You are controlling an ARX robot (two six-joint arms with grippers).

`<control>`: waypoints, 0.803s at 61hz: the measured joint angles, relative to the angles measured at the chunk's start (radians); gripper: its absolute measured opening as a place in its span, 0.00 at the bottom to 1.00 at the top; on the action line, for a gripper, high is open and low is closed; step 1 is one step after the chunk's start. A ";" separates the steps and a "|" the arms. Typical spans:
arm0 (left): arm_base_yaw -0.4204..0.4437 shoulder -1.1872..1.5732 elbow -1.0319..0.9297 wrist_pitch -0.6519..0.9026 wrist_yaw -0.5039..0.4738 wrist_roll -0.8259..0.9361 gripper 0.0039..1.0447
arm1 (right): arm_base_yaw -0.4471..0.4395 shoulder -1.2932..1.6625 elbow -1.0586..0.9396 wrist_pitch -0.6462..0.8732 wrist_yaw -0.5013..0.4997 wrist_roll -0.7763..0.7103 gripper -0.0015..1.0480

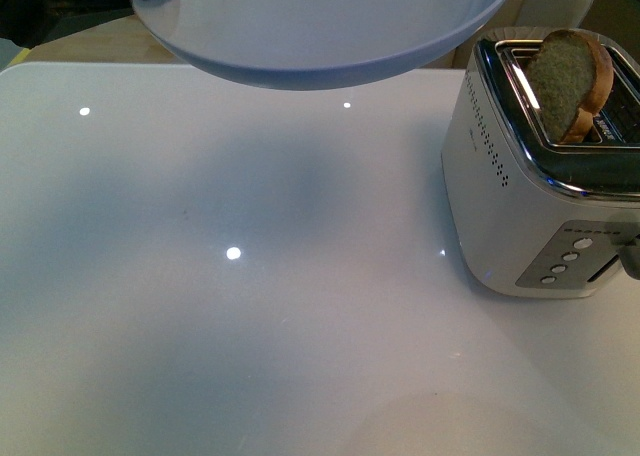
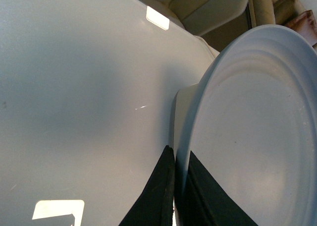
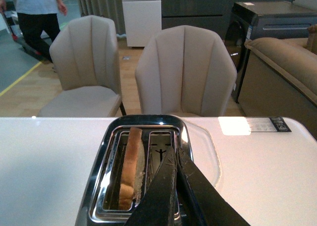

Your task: Left arm holds plate, right arm toasts bread

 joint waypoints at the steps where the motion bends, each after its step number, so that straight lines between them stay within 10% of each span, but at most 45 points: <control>1: 0.000 0.000 0.000 0.000 0.000 0.000 0.02 | 0.000 -0.011 -0.010 -0.001 0.000 0.000 0.02; 49: 0.006 -0.001 0.000 -0.007 0.000 0.006 0.02 | -0.001 -0.397 -0.212 -0.178 -0.001 0.000 0.02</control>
